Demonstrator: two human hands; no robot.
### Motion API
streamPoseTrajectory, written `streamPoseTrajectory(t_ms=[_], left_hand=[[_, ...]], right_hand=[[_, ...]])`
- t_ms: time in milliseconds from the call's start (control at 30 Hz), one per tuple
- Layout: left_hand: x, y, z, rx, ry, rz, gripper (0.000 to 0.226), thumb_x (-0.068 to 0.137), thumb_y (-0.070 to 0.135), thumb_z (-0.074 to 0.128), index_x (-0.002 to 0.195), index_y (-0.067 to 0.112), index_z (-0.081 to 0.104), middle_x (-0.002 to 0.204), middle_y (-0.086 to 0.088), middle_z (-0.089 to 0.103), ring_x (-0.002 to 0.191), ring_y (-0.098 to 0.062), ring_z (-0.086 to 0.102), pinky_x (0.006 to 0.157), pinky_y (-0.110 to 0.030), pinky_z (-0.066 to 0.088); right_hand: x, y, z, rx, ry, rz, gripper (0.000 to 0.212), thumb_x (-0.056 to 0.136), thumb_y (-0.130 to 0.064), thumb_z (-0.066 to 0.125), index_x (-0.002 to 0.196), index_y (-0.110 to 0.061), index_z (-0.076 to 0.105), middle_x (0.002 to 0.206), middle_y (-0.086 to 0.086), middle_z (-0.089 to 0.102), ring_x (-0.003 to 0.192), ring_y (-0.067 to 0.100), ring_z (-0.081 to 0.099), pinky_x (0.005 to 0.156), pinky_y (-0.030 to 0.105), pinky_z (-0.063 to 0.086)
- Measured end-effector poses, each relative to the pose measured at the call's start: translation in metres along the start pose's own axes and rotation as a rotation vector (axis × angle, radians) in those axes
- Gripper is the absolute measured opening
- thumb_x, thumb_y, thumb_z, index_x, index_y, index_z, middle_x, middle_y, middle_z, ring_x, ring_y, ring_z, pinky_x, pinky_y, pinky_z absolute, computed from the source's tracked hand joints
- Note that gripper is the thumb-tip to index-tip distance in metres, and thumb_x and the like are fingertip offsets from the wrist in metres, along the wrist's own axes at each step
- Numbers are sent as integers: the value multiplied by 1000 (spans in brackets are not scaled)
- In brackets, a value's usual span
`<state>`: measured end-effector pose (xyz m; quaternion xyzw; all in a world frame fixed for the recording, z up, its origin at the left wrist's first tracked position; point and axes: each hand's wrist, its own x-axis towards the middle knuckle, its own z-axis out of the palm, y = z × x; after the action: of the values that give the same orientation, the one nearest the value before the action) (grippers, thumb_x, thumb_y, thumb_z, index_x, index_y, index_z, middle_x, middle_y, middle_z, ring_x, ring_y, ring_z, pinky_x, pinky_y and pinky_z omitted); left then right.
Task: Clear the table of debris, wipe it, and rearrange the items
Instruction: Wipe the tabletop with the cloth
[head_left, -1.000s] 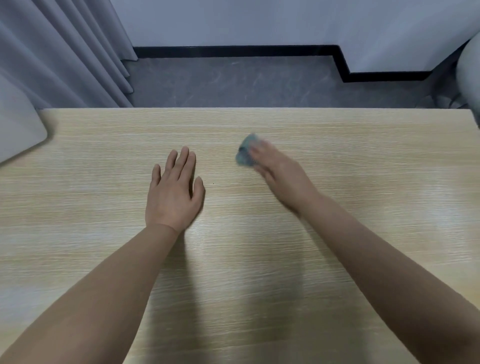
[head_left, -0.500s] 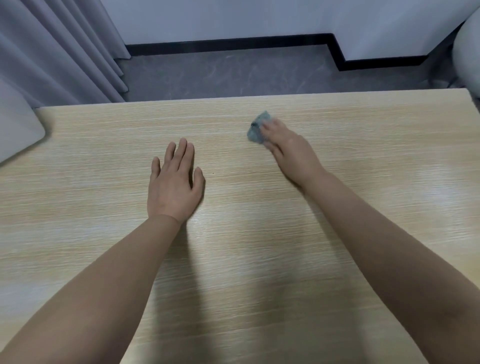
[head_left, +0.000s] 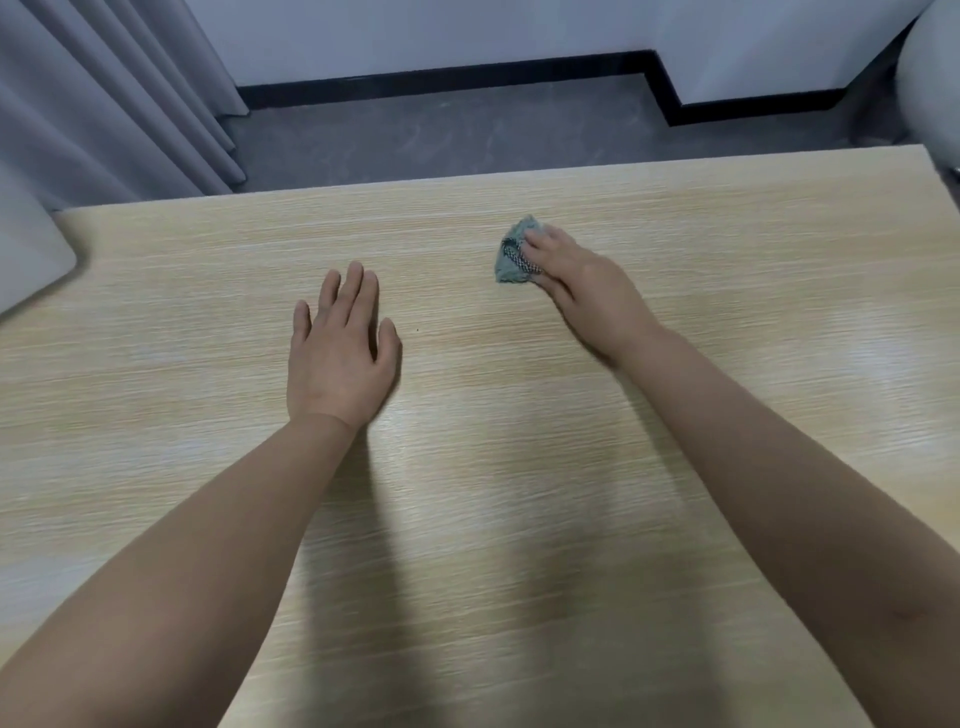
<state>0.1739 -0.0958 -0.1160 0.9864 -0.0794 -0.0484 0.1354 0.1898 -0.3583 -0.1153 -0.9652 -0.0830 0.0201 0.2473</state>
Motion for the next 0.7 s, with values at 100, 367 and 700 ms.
streamPoseTrajectory(t_ms=[100,367,700], left_hand=[[0,-1,0,0,5,1,54,98,33,25,150,18,19,158,5,11,145,-12,3,118,-39,2],[1,0,0,-8,9,9,53,98,32,26,149,17,21,157,4,13,145,-14,4,118,-40,2],[-10,1,-8,-29,-5,70,50,99,28,31,147,13,29,156,-3,20,145,-19,10,118,-40,5]], right_hand=[[-37,-23,20,45,-1,-88,43,97,-15,47,139,-16,42,148,1,37,140,15,27,114,21,17],[-51,-12,9,42,-180,-280,41,99,-24,36,139,-22,43,148,0,38,138,16,32,115,28,22],[-92,-58,27,149,-54,-57,42,97,-16,48,139,-13,43,147,4,36,138,11,24,114,22,16]])
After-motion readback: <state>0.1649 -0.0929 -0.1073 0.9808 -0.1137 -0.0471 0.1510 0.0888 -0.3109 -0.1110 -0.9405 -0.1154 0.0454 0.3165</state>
